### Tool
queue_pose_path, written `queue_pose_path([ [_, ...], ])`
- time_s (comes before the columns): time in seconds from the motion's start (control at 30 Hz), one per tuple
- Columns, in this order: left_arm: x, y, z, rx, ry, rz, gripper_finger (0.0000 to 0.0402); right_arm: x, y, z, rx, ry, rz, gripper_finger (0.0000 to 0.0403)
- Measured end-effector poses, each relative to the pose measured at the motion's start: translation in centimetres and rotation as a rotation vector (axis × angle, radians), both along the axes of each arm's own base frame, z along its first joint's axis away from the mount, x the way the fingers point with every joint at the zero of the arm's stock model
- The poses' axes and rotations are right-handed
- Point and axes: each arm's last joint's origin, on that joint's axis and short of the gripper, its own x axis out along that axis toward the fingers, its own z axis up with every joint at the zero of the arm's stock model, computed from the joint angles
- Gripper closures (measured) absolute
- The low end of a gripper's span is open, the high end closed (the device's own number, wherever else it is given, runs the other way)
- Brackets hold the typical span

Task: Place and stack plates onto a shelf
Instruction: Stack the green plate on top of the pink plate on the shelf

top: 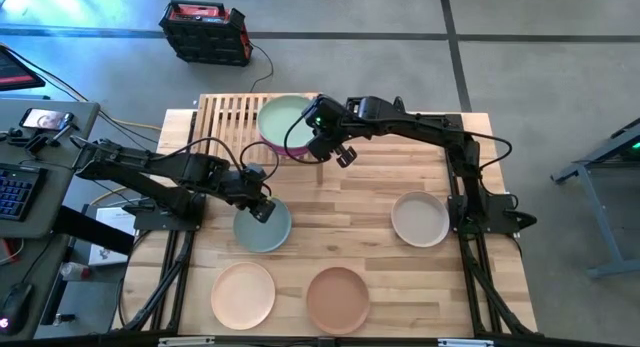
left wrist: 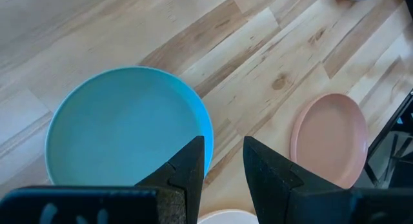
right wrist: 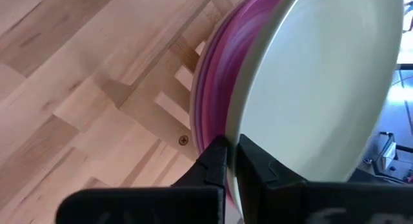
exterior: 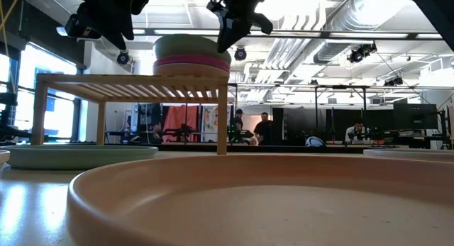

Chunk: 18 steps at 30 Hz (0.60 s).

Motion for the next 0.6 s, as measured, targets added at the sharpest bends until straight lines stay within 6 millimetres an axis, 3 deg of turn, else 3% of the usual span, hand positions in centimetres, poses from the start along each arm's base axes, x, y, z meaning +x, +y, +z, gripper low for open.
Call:
queue_pose_path([
  [0.6,0.0,-0.03,0.0,-0.01,0.002,-0.007,0.0305,0.43,0.02,-0.49,-0.025,0.006,-0.039,0.0402],
])
